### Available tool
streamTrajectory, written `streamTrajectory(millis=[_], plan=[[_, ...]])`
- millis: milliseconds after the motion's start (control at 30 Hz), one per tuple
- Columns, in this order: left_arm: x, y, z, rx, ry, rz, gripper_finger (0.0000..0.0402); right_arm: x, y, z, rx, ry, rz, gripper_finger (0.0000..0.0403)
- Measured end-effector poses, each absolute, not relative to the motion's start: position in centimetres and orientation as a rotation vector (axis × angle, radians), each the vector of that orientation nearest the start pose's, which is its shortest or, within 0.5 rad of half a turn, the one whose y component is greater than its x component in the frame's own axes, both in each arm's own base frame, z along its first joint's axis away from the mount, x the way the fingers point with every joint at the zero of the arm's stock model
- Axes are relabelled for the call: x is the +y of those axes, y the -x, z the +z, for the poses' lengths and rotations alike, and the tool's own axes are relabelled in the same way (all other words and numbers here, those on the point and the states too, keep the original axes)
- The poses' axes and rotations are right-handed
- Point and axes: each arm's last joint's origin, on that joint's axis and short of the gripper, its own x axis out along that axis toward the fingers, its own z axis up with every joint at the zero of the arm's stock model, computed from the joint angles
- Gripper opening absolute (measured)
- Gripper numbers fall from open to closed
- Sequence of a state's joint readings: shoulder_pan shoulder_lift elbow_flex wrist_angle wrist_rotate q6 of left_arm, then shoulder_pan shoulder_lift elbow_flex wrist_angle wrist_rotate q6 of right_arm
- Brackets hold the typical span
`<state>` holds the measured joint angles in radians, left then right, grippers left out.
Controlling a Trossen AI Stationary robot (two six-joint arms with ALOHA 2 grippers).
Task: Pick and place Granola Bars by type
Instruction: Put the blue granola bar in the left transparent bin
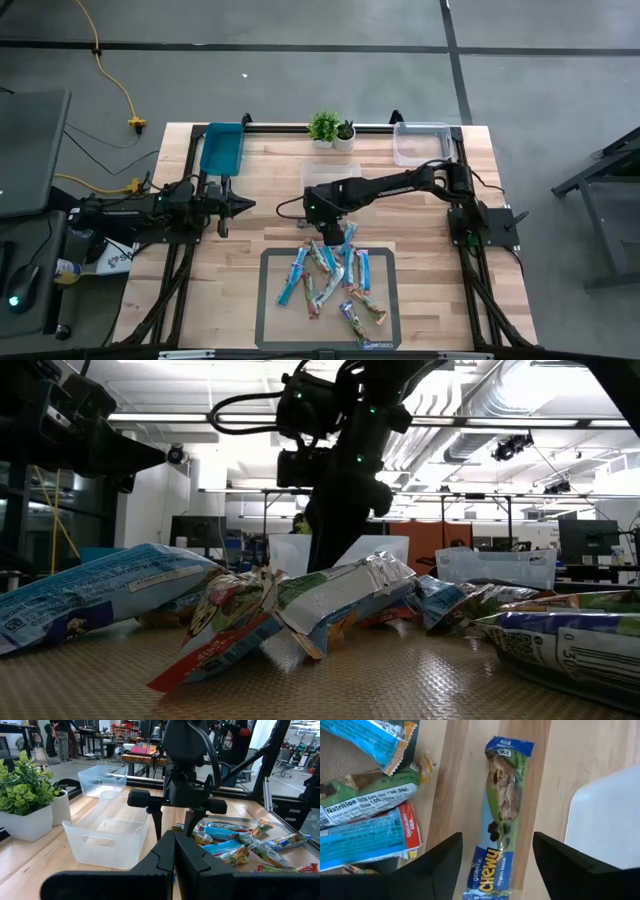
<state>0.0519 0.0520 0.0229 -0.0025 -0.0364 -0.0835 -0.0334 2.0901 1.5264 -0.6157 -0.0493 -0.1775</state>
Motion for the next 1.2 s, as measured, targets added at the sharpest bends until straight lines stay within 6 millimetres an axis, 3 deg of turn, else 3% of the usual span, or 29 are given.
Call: streamTrajectory(millis=[500, 733, 1067, 1200], plan=[[0.6, -9.9, 16.7, 0.028, 0.084, 0.09, 0.0001, -0.4, -43.1, 16.3, 1.136, 0.063, 0.098, 0.0227], [0.6, -9.9, 16.7, 0.028, 0.084, 0.09, 0.0001, 0.9, -43.2, 16.2, 1.128, 0.167, 0.049, 0.0227], [0.6, -9.9, 16.7, 0.028, 0.084, 0.09, 0.0001, 0.6, -43.2, 16.2, 1.134, 0.237, -0.067, 0.0227], [0.6, -9.9, 16.7, 0.028, 0.084, 0.09, 0.0001, 1.5, -43.2, 16.3, 1.123, 0.259, -0.066, 0.0227]])
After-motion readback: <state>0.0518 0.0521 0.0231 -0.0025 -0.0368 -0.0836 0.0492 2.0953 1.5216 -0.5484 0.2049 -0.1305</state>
